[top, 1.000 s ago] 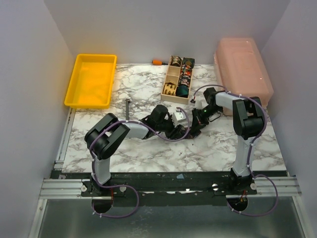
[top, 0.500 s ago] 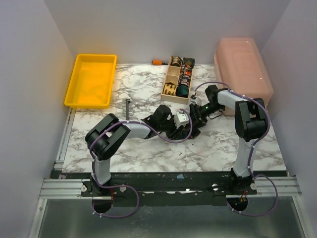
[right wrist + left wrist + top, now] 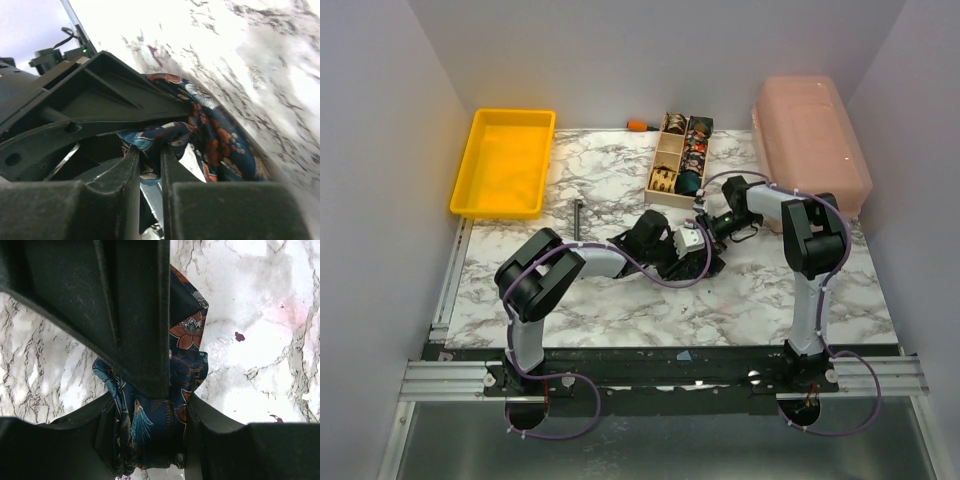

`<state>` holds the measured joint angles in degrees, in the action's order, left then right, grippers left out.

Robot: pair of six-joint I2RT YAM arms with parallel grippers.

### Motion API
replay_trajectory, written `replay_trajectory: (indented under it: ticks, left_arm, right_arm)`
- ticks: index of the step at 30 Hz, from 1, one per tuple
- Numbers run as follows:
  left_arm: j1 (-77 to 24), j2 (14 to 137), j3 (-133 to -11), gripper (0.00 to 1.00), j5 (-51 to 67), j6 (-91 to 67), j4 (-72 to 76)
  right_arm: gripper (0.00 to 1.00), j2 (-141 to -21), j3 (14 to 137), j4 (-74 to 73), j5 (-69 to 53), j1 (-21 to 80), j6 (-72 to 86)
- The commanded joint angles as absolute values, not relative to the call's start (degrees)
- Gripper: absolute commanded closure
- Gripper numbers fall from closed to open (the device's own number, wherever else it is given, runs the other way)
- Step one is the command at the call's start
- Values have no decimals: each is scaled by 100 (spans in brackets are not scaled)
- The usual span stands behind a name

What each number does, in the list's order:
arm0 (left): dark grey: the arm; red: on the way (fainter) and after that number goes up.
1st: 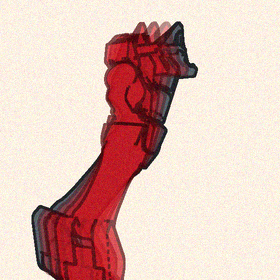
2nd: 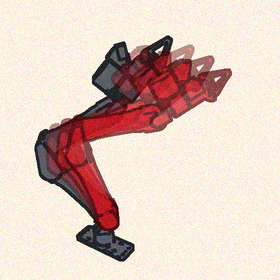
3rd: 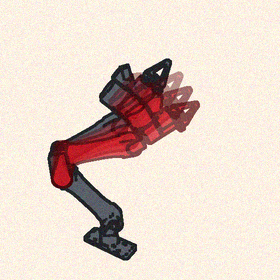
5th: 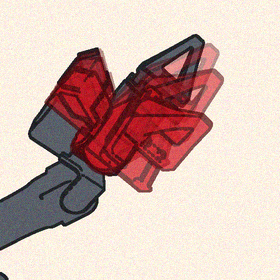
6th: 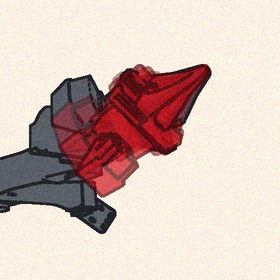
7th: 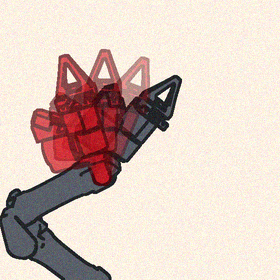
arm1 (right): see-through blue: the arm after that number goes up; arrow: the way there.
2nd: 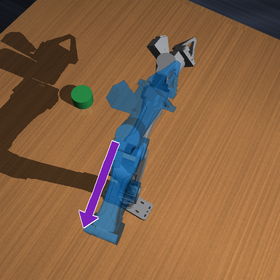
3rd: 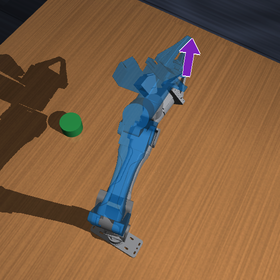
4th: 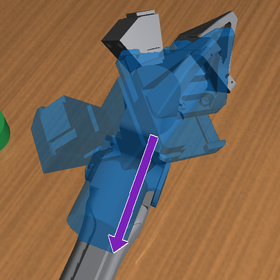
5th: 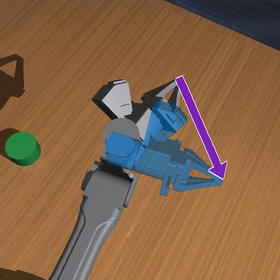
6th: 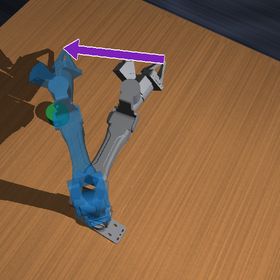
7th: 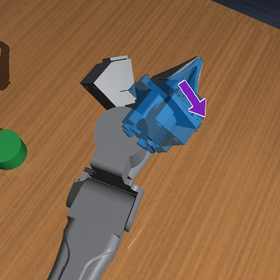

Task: Roll the ties
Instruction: Roll the tie at the center of the board.

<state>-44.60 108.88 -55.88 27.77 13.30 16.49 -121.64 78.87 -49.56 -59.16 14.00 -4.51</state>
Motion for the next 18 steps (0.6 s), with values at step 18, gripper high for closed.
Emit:
replay_trajectory:
  ticks: [18]
  left_arm:
    - [-4110,11286,-4751,35,4408,668,4301]
  right_arm:
    - [100,-13084,7604,-4742,-4107,932,-1273]
